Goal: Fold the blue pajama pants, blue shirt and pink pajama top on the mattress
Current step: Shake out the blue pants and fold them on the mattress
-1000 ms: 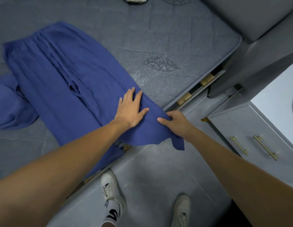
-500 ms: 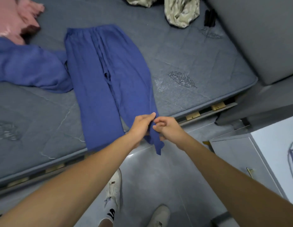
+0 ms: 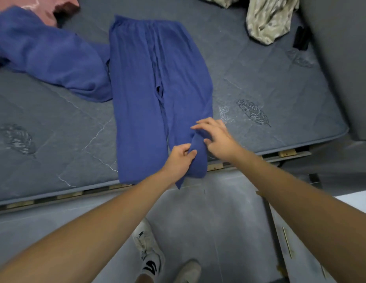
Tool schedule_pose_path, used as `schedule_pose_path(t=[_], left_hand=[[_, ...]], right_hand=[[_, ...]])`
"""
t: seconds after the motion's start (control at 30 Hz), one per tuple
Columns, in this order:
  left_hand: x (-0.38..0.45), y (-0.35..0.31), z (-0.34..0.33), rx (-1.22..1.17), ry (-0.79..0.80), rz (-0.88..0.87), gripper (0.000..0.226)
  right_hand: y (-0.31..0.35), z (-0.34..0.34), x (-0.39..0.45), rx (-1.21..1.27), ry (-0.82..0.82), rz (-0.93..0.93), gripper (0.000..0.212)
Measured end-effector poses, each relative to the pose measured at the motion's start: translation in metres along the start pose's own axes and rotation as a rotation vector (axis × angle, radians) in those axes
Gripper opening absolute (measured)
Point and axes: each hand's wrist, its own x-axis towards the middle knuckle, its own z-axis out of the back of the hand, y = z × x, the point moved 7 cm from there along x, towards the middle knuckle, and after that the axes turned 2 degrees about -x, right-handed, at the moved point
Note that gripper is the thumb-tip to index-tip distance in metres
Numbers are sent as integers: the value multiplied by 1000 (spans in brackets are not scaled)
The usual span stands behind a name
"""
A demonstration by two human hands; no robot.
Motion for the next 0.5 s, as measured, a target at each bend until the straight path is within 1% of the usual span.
schedule_pose_path(t=[0.03, 0.07, 0.13, 0.2, 0.23, 0.33, 0.5], left_hand=[[-1, -4, 3, 14, 0, -16, 32], [-2, -7, 7, 21, -4, -36, 37], [-4, -8, 17, 22, -28, -50, 42], [-7, -5, 32, 3, -59, -25, 36], [-8, -1, 40, -19, -72, -11, 34], [-8, 7, 68, -74, -108, 5, 35], [-14, 27, 122, -127, -236, 26, 35]], right_hand=[[7, -4, 10, -75, 98, 61, 65], [13, -9, 19, -166, 187, 112, 65], [19, -16, 35, -399, 329, 171, 52], [23, -13, 53, -601, 377, 206, 34], [26, -10, 63, -659, 392, 215, 29], [36, 0, 95, -711, 397, 239, 21], [67, -4, 147, -674, 465, 202, 11]])
